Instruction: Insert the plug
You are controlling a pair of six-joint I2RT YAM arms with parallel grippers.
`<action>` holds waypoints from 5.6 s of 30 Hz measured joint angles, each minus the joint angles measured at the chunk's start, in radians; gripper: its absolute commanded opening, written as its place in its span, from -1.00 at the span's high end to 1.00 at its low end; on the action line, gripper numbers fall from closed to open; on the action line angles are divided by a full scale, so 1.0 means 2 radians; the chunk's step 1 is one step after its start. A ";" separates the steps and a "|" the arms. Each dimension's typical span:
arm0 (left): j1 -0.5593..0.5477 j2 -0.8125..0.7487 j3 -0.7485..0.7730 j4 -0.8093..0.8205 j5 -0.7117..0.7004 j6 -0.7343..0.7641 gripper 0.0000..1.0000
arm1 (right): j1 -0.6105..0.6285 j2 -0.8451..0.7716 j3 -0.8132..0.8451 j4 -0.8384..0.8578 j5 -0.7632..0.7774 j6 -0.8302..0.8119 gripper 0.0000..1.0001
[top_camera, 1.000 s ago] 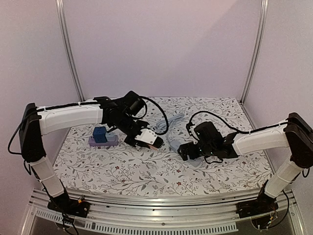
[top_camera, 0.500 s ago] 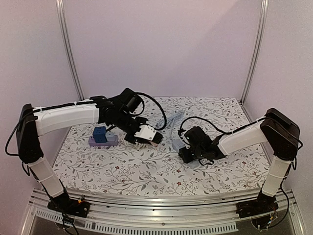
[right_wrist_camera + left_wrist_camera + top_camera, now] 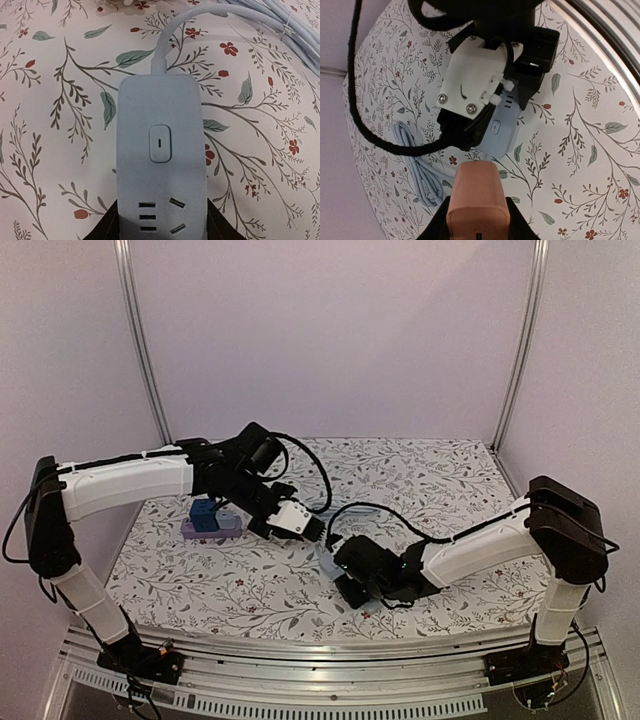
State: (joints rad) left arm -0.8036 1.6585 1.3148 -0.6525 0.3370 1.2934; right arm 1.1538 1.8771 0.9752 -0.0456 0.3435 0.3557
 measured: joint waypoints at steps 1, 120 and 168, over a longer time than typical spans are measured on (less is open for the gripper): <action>0.000 -0.003 0.000 -0.001 0.003 0.002 1.00 | 0.006 -0.002 0.000 -0.004 0.001 0.005 0.12; -0.116 0.305 0.303 -0.230 -0.063 0.063 1.00 | -0.028 -0.441 -0.142 -0.167 0.075 0.111 -0.98; -0.109 0.264 0.274 -0.200 -0.015 0.065 -0.99 | -0.028 -0.459 -0.142 -0.168 0.070 0.116 -0.98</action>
State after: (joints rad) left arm -1.0225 2.1860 1.8618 -1.0527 0.3077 1.4242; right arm 1.0985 0.9585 0.6922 -0.3813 0.4843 0.5869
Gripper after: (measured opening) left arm 0.994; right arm 0.989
